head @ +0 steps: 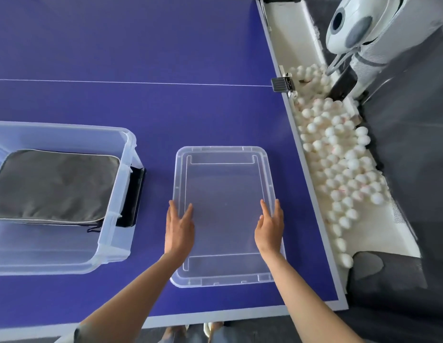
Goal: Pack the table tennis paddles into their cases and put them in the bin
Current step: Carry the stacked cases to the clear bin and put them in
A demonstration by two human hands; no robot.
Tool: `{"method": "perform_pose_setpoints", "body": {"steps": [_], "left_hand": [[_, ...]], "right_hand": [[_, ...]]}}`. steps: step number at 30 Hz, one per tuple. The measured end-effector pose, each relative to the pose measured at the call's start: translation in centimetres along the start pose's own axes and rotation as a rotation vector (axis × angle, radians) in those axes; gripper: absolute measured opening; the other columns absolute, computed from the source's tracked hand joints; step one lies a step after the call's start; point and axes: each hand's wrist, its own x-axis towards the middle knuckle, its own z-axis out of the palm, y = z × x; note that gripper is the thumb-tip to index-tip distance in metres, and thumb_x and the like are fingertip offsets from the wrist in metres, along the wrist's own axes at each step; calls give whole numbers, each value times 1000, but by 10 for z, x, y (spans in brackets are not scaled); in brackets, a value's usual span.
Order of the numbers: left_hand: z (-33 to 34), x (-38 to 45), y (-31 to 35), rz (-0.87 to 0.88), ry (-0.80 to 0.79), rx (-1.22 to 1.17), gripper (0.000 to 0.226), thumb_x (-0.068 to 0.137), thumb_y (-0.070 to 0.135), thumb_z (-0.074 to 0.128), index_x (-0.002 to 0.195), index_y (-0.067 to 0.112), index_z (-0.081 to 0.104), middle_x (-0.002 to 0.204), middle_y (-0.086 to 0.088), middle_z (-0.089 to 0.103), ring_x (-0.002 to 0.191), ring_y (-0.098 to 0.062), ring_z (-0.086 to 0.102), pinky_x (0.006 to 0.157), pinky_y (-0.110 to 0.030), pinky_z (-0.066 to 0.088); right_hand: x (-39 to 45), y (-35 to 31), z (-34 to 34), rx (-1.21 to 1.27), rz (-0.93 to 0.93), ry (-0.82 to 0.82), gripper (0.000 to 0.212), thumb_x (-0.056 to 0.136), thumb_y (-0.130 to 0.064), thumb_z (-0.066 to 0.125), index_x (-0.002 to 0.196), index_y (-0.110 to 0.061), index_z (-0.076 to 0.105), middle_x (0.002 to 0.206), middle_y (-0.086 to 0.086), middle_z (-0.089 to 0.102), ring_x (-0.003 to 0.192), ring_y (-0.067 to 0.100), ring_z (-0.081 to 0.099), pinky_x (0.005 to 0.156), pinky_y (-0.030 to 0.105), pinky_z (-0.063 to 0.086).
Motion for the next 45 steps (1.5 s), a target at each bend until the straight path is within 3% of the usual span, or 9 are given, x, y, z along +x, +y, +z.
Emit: {"method": "perform_pose_setpoints", "body": {"steps": [3, 9, 14, 22, 30, 36, 40, 43, 45], "left_hand": [[1, 7, 12, -146, 66, -166, 45, 91, 8, 53, 136, 14, 49, 156, -19, 15, 144, -33, 17, 113, -42, 27], [0, 13, 16, -233, 136, -308, 58, 87, 6, 60, 141, 8, 39, 148, -18, 30, 138, -33, 28, 111, -39, 27], [-3, 19, 22, -397, 156, -366, 68, 89, 15, 61, 147, 8, 26, 144, -16, 33, 130, -34, 34, 106, -42, 31], [-3, 34, 22, -567, 141, -369, 67, 85, 25, 67, 142, 14, 35, 143, -15, 32, 127, -37, 32, 103, -46, 33], [-23, 33, 37, -516, 178, -389, 76, 74, 39, 76, 137, 19, 38, 136, -14, 44, 124, -37, 36, 99, -46, 36], [-76, 39, 72, -334, 278, -569, 88, 69, 26, 82, 140, 13, 32, 140, -15, 33, 126, -34, 39, 102, -43, 38], [-129, 42, 87, -237, 405, -614, 86, 64, 20, 86, 133, 7, 37, 135, -13, 36, 118, -30, 47, 90, -28, 37], [-175, 39, 85, -221, 511, -669, 85, 61, 21, 88, 129, 4, 40, 132, -14, 38, 115, -29, 48, 91, -29, 36], [-201, 34, 74, -244, 577, -693, 85, 60, 21, 88, 128, 3, 40, 131, -15, 39, 117, -30, 47, 97, -32, 37]], "right_hand": [[9, -6, -1, 146, 111, 25, 44, 94, 0, 47, 135, -16, 51, 155, 11, 26, 144, 31, 21, 115, 45, 27], [24, -6, -12, 412, 244, 151, 46, 84, 9, 55, 127, -9, 58, 136, 13, 53, 127, 29, 48, 102, 40, 42], [29, -11, -13, 395, 291, 158, 48, 86, 7, 57, 132, -6, 52, 137, 15, 53, 127, 34, 49, 103, 44, 41], [45, -4, -13, 426, 444, 106, 52, 86, -4, 64, 135, -7, 48, 138, 13, 53, 126, 34, 49, 107, 52, 38], [56, -9, -27, 548, 457, 133, 37, 82, -7, 70, 117, -1, 63, 121, 15, 65, 106, 31, 62, 87, 42, 53], [74, -48, -74, 676, 304, 157, 22, 77, -4, 73, 99, 2, 70, 93, 3, 68, 75, 18, 57, 61, 22, 42], [96, -95, -115, 764, 185, 134, 20, 74, -4, 76, 92, -8, 69, 90, 6, 64, 82, 13, 51, 69, 23, 40], [108, -141, -137, 793, 107, 136, 49, 72, -5, 79, 118, 2, 62, 113, 15, 67, 97, 20, 61, 80, 22, 41], [110, -175, -140, 799, 12, 100, 54, 71, -4, 79, 121, 3, 59, 118, 16, 65, 103, 23, 63, 81, 20, 42]]}}
